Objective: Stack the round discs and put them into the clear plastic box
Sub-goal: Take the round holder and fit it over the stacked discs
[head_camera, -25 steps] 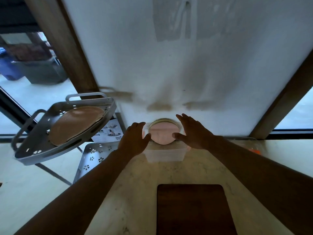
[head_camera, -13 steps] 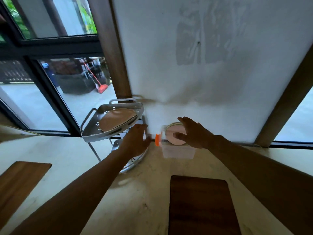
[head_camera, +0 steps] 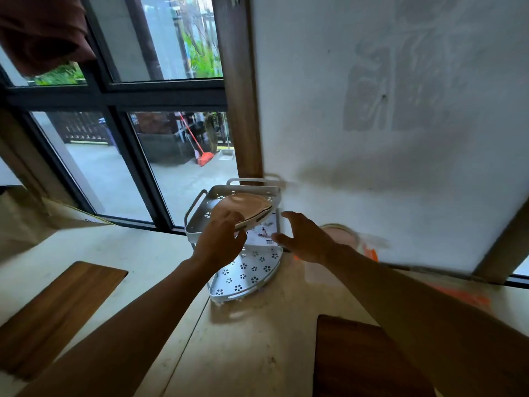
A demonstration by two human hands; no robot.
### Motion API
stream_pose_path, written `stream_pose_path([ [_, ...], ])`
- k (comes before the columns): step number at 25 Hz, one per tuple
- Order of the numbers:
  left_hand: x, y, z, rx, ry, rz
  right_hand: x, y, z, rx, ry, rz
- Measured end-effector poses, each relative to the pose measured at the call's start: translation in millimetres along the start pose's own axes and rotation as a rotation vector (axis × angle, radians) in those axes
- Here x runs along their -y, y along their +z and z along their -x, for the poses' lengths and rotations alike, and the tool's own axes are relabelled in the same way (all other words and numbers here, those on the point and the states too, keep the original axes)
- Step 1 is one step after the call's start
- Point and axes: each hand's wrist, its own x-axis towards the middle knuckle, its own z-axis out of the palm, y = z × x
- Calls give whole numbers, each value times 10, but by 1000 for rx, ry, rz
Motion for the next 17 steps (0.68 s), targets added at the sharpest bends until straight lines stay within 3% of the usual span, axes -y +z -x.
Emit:
stream_pose_path([
  [8, 206, 157, -230, 43, -11, 9, 209, 291, -572, -165, 266, -58],
  [12, 240, 352, -444, 19, 38, -50, 290, 389, -834, -91, 467, -416],
  [17, 286, 549, -561, -78, 71, -44, 385, 528, -998, -195, 505, -473],
])
